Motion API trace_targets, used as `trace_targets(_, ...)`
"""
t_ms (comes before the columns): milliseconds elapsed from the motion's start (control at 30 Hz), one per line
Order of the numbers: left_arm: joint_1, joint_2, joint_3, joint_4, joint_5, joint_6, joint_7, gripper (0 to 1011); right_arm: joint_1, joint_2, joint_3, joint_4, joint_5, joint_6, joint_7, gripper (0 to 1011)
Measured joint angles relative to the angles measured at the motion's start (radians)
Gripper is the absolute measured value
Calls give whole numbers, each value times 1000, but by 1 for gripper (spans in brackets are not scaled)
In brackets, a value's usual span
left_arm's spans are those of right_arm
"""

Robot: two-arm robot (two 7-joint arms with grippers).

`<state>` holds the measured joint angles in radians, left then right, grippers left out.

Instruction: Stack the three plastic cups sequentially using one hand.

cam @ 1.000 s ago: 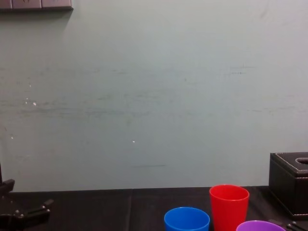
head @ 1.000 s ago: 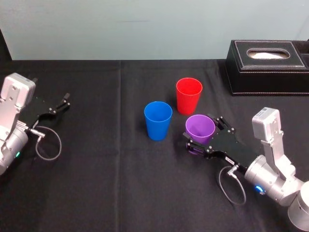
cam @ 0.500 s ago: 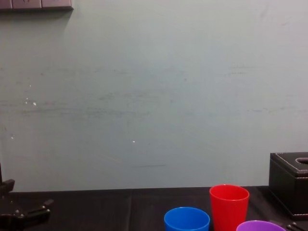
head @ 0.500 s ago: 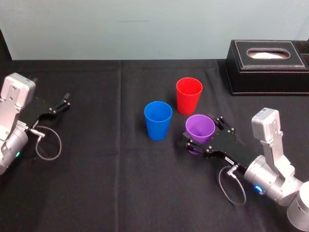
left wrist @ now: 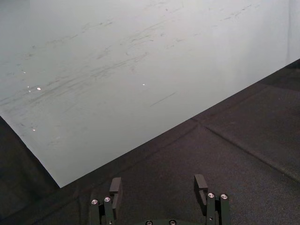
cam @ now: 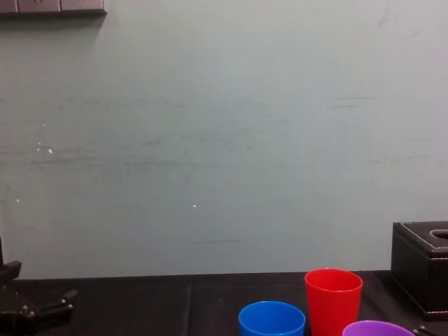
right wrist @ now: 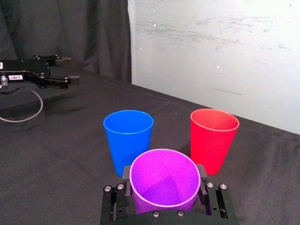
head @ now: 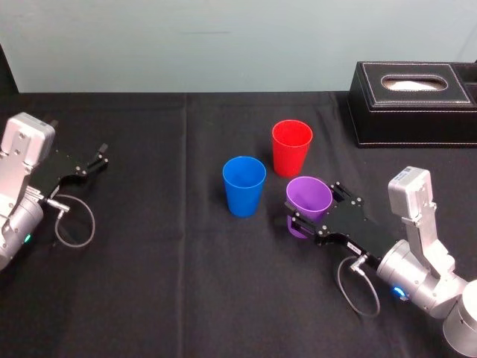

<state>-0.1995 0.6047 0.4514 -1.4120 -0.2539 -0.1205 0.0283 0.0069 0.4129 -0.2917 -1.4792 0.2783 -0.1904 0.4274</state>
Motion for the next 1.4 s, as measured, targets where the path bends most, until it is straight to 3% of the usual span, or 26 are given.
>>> trace_targets(467,0,0,0,0,0,0,0,1005,-3,1,2,-6,1,5,-2,731)
trace_targets(1100,0,0,0,0,0,0,0,1005,8,37,21,-154,29,168,-14,732)
trace_targets(1400,0,0,0,0,0,0,0,1005,77,25,23,-192,44,229,-35,731)
